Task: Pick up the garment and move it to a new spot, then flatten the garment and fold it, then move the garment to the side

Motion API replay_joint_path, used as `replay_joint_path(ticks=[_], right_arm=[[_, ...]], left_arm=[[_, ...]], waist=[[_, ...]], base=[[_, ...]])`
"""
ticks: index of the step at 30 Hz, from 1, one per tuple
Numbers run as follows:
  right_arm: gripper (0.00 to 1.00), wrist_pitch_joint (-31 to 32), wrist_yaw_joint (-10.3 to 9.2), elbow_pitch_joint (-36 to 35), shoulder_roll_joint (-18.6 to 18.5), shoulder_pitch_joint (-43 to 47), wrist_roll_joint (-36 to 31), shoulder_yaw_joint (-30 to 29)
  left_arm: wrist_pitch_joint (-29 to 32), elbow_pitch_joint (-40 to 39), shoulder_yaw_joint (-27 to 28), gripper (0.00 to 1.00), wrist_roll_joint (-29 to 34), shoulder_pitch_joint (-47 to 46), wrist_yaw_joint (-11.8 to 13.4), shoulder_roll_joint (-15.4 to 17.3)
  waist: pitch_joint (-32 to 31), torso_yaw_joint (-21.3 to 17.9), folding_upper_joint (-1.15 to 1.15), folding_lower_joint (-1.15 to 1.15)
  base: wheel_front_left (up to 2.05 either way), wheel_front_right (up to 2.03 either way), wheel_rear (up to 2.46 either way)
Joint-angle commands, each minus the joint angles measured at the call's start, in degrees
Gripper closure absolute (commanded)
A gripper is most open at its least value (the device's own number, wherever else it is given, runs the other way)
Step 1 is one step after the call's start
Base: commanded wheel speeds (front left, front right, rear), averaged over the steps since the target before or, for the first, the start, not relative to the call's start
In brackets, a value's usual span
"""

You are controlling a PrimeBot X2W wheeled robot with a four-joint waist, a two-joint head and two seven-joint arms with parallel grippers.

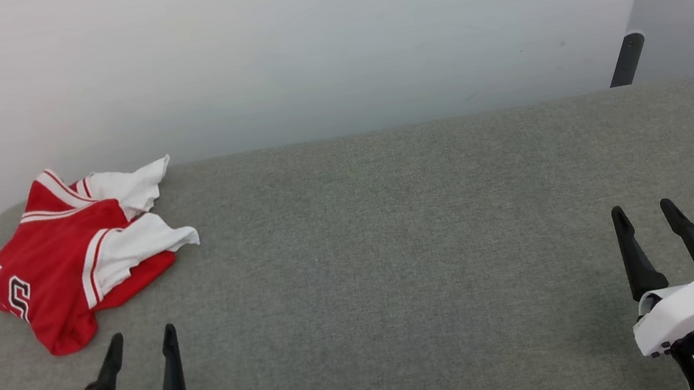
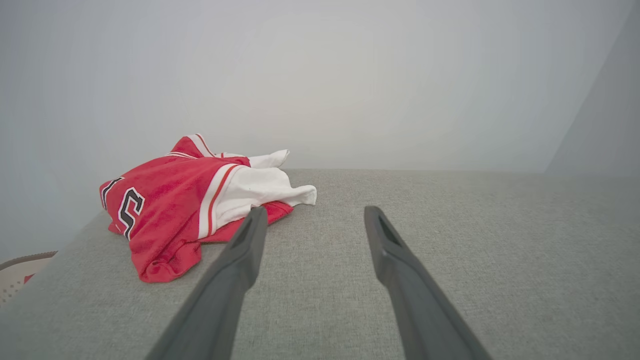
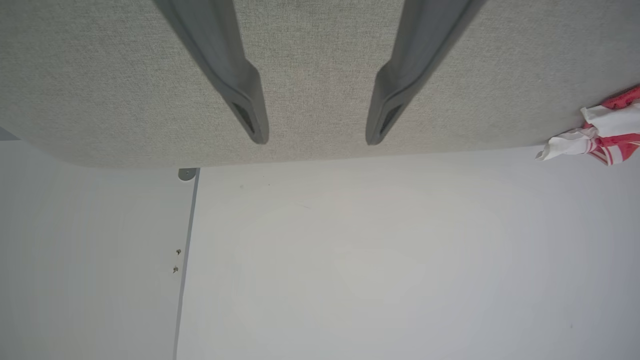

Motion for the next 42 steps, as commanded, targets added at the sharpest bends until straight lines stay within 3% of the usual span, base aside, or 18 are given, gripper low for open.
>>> replay_joint_path(ticks=[1,14,42], right_arm=[[0.00,-0.3,0.04,0.0,0.0,-0.8,-1.1,-0.2],[0.00,-1.7,0.04,-0.7,0.3,0.5,-3.1,-1.4],[0.00,-1.6,0.03,-1.7,1.3,2.0,-0.4,-3.0]], left_arm=[[-0.5,0.0,0.2,0.00,1.1,-0.6,-0.1,0.2],[-1.8,0.3,0.8,0.00,5.0,-0.7,-0.4,0.5],[-1.6,1.4,0.3,0.00,0.3,-1.2,-1.0,-0.3]], waist=[[0.0,0.0,0.00,0.00],[-0.3,-0.2,0.00,0.00],[-0.5,1.1,0.00,0.00]], base=[[0.00,0.00,0.00],[0.00,0.00,0.00],[0.00,0.00,0.00]])
